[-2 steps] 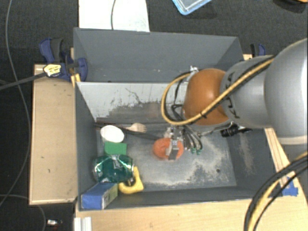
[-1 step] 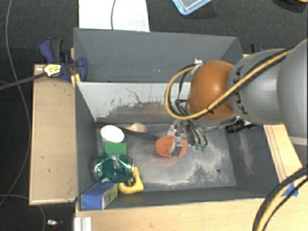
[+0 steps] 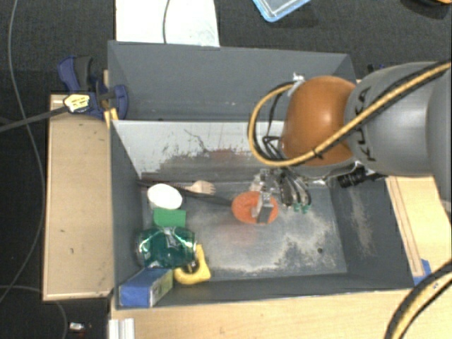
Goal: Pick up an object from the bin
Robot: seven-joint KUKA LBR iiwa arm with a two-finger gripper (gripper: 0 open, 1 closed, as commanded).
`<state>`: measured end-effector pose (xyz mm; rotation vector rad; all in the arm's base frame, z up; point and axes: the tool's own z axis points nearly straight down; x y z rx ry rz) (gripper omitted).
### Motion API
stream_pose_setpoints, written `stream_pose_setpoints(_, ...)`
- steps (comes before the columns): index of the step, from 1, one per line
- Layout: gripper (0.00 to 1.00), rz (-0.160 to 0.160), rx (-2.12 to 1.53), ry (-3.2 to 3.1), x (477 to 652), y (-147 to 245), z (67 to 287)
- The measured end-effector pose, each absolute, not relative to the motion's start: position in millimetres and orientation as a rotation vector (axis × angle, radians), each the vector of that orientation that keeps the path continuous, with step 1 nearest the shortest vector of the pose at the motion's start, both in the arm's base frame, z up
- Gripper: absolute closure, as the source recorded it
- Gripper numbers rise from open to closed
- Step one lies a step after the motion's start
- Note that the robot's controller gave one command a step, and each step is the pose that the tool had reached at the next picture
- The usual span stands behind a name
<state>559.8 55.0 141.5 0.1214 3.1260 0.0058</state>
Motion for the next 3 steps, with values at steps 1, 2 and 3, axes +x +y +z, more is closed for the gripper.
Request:
stream_pose_setpoints(1, 1.00, 0.006, 0.121, 3.127, 559.6, 54.9, 171.9)
stream_pose_setpoints(2, 1.00, 0.007, 0.120, 3.124, 560.3, 54.8, 205.9)
stream_pose_setpoints(3, 1.00, 0.007, 0.119, 3.123, 560.6, 54.8, 240.3)
